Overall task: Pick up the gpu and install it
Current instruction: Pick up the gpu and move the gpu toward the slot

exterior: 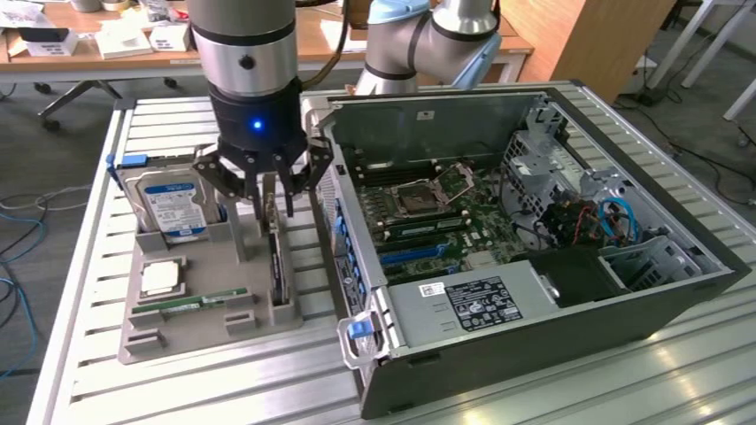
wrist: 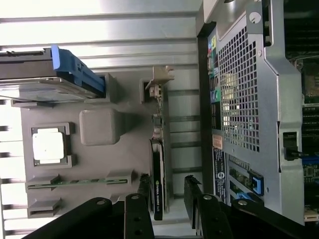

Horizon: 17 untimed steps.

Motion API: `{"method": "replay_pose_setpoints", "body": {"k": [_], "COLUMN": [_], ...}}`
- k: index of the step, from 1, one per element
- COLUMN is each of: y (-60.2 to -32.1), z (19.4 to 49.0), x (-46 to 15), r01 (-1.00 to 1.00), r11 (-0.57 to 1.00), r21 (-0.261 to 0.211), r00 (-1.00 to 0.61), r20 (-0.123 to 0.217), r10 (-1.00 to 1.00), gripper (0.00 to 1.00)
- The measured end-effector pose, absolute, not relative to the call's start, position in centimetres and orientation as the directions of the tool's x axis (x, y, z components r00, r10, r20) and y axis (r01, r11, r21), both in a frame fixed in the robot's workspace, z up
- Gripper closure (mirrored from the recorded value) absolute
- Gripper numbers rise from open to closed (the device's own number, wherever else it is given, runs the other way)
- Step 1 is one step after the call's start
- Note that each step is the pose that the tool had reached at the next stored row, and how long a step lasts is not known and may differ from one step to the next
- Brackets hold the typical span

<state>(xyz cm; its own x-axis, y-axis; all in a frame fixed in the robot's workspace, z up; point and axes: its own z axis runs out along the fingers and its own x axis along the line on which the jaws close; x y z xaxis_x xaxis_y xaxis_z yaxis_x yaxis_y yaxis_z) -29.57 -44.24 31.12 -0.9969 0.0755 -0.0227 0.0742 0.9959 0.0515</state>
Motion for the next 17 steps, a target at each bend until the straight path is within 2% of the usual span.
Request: {"method": "replay_pose_setpoints", "body": {"k": [11,13,14,17], "y": [-44.31,-44.31,-44.32,-44.31], "z": [30.30,30.30,30.30,30.10], "x": [-29.57,-29.57,-29.57,-29.56], "r01": [0.074,0.074,0.074,0.074], "r11": [0.996,0.996,0.996,0.996], "r21": [0.051,0.052,0.052,0.052], "r00": [-0.997,-0.997,-0.997,-0.997], "r20": [-0.023,-0.023,-0.023,-0.023], "r10": [0.075,0.075,0.075,0.075], "gripper": [0.59,0.57,0.51,0.51]}}
